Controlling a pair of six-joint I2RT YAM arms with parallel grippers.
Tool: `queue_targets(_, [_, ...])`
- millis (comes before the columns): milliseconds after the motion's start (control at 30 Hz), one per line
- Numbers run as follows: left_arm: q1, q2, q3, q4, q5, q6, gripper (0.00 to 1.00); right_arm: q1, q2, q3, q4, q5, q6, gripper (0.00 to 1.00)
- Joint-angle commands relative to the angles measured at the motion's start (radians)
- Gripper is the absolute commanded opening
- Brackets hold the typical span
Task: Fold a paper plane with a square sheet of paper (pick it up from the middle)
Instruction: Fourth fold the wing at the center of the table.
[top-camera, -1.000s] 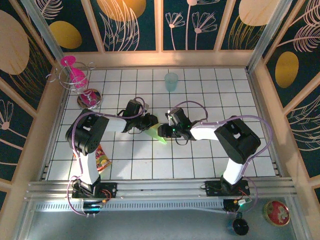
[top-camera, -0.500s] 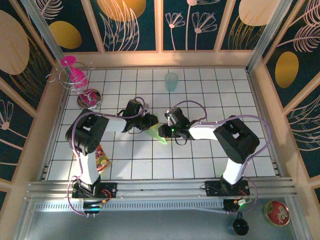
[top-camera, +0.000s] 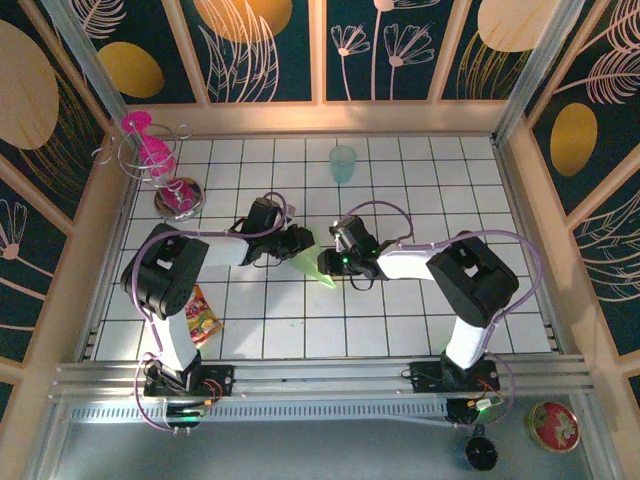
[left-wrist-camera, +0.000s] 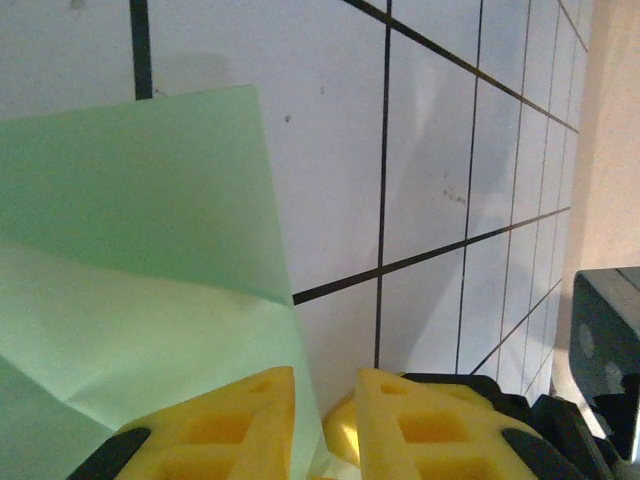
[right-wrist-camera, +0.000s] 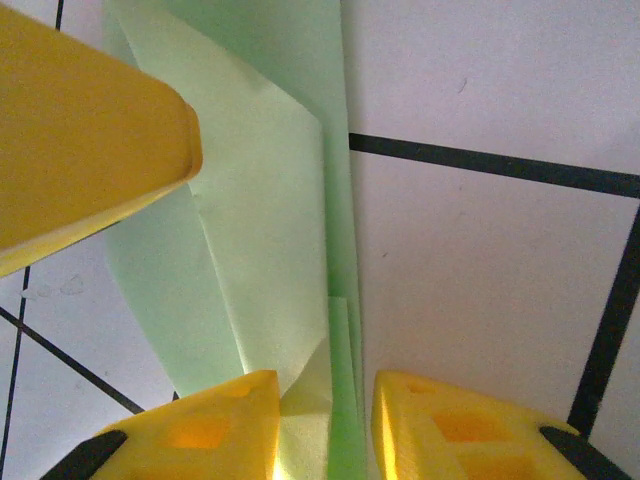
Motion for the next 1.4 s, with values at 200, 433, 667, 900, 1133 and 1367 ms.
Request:
queue_targets(200, [0.006,0.059,0.033,-0.008,0.022,0.014,0.22,0.029,0.135,-0.026,-0.044,0.023,-0.003,0.32])
queue_targets(433, [0.007,0.078,0.034,-0.028,0.005,0.016,0.22,0.032,0.144,-0.024,-0.048,0.029,-0.003,0.31])
queue_targets(667, [0.006,0.097,0.032,-0.068,-0.015,0.026,0.22,0.034,0.135,-0.024,-0.049,0.026,0.000,0.31])
queue_targets(900, [0.006,0.108,0.024,-0.101,-0.034,0.043,0.22,0.019,-0.005,0.006,-0.085,0.032,0.031,0.35])
queue_targets(1133, [0.006,0.103,0.009,-0.101,-0.042,0.047,0.22,0.012,-0.159,0.030,-0.069,0.054,0.041,0.40])
queue_targets(1367, [0.006,0.103,0.010,-0.104,-0.043,0.048,0.21,-0.018,-0.123,0.029,0.036,-0.139,0.029,0.23])
